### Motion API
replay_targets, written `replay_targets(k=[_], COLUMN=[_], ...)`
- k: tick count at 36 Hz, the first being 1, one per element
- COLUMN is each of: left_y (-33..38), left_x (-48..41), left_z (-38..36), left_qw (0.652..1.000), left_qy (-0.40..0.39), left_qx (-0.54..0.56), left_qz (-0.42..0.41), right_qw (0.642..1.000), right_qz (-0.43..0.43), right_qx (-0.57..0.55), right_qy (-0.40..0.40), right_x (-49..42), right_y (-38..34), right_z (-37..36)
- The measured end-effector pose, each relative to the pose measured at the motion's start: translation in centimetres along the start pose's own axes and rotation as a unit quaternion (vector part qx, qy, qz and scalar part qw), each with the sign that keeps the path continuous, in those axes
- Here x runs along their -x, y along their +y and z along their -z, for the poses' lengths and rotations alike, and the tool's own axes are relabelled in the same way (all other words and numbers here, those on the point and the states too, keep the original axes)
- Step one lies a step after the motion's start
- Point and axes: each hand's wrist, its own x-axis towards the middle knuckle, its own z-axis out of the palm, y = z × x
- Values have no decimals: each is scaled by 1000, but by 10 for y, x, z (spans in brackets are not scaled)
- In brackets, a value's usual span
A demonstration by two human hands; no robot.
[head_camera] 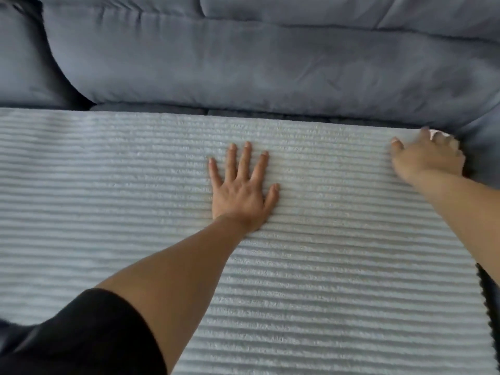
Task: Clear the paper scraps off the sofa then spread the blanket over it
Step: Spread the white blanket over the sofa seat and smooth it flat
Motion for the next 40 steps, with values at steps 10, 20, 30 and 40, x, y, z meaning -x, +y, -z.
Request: replay_targets(k=[10,20,30,40], left_y=[-30,-206,-259,-310], left_x=[96,288,234,72], left_z=[48,50,76,46], left_qw=[991,978,988,995], left_qy=[-94,-189,-102,-66], left_qx=[76,47,91,70], left_qz=[49,74,74,10], right_qw=[897,878,874,932], right_qz=[418,366,465,361], right_qx=[75,225,122,27], right_qy=[-122,-210,-78,-9], right_x=[263,277,322,301], right_y=[-111,-149,-266,-410], right_z=[-46,-28,-9,-80])
